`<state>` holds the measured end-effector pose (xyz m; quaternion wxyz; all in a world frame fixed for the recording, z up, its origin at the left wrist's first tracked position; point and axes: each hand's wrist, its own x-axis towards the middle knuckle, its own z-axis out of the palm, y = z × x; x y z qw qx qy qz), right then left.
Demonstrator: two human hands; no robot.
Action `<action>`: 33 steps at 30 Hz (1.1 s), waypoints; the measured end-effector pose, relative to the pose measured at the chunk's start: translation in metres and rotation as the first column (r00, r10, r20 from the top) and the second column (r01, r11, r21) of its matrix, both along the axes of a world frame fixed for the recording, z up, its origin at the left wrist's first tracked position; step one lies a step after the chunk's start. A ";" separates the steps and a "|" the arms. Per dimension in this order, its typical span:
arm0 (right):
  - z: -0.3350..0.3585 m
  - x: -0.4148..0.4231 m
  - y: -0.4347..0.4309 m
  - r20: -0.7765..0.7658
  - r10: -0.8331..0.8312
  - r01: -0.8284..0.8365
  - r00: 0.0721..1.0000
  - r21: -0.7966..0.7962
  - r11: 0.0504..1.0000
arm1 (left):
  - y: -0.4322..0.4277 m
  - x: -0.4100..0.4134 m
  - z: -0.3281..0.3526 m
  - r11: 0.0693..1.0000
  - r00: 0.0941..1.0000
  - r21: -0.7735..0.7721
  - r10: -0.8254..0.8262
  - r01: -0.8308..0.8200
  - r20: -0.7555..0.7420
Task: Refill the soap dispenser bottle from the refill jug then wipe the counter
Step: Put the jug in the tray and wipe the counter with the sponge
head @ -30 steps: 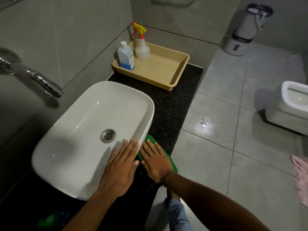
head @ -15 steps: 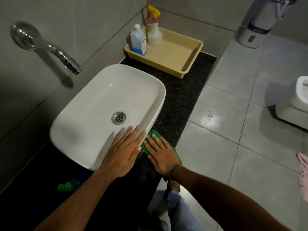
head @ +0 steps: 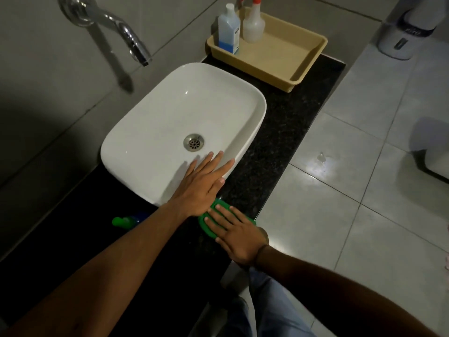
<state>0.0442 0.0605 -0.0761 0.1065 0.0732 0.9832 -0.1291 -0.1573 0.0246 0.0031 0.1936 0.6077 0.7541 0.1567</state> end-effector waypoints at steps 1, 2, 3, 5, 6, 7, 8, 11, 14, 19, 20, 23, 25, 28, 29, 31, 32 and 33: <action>0.000 -0.012 -0.015 -0.006 -0.067 0.066 0.998 -0.020 0.998 | 0.000 0.000 0.000 1.000 1.000 0.000 0.001 -0.001 0.009; -0.001 -0.023 -0.033 -0.003 -0.093 0.093 0.996 -0.037 0.995 | 0.000 0.000 0.000 1.000 1.000 0.002 0.004 -0.004 0.021; -0.004 -0.032 -0.052 0.001 -0.080 0.080 0.997 -0.047 0.996 | -0.001 0.001 -0.001 1.000 0.999 0.004 0.011 -0.011 0.034; -0.009 -0.039 -0.086 0.018 0.006 -0.005 1.000 -0.048 0.999 | -0.002 0.002 -0.001 1.000 0.999 0.003 0.019 -0.019 0.050; -0.012 -0.034 -0.097 0.023 0.050 -0.049 0.998 -0.034 0.998 | -0.003 0.002 0.000 1.000 0.998 0.000 0.022 -0.022 0.054; -0.014 -0.025 -0.103 0.022 0.094 -0.093 0.995 -0.019 0.995 | -0.003 0.002 0.001 1.000 0.998 -0.001 0.024 -0.024 0.059; -0.016 -0.013 -0.104 0.019 0.137 -0.137 0.990 -0.015 0.990 | -0.003 0.003 0.001 1.000 0.997 -0.002 0.029 -0.029 0.066; -0.018 0.024 -0.082 0.002 0.230 -0.230 0.973 -0.014 0.973 | -0.004 0.003 0.003 0.999 0.997 0.000 0.037 -0.037 0.072; -0.011 0.032 -0.037 -0.004 0.136 -0.136 0.991 0.014 0.991 | -0.004 0.002 0.002 0.999 0.996 0.001 0.034 -0.034 0.079; 0.001 -0.023 -0.047 0.019 -0.050 0.050 0.999 -0.037 0.998 | -0.001 0.002 -0.003 0.999 0.996 0.004 0.035 -0.036 0.081; -0.001 -0.030 -0.065 0.023 -0.029 0.030 0.999 -0.036 0.999 | 0.000 0.002 -0.003 0.999 0.996 0.007 0.042 -0.043 0.083; -0.011 -0.021 -0.110 0.034 0.151 -0.151 0.988 -0.004 0.989 | -0.001 0.002 -0.001 0.999 0.995 0.002 0.040 -0.040 0.089; -0.015 -0.002 -0.108 0.012 0.235 -0.235 0.972 -0.003 0.972 | -0.002 0.003 0.000 0.999 0.995 -0.003 0.044 -0.044 0.095; -0.021 0.025 -0.066 -0.030 0.217 -0.217 0.976 0.008 0.976 | -0.003 0.003 0.002 0.999 0.995 0.009 0.048 -0.049 0.092; -0.022 0.030 -0.045 -0.044 0.176 -0.175 0.983 0.023 0.984 | -0.003 0.004 0.003 0.999 0.995 0.014 0.048 -0.049 0.093; -0.019 0.027 0.006 -0.030 0.093 -0.093 0.995 0.015 0.996 | -0.002 0.004 0.003 0.999 0.995 0.015 0.045 -0.047 0.092; -0.014 0.020 0.031 -0.009 0.054 -0.054 0.998 0.016 0.998 | -0.001 0.004 0.003 0.999 0.995 0.012 0.044 -0.045 0.087; -0.008 0.010 0.051 0.012 0.021 -0.022 1.000 0.023 0.999 | -0.001 0.003 0.002 0.999 0.996 0.009 0.042 -0.043 0.080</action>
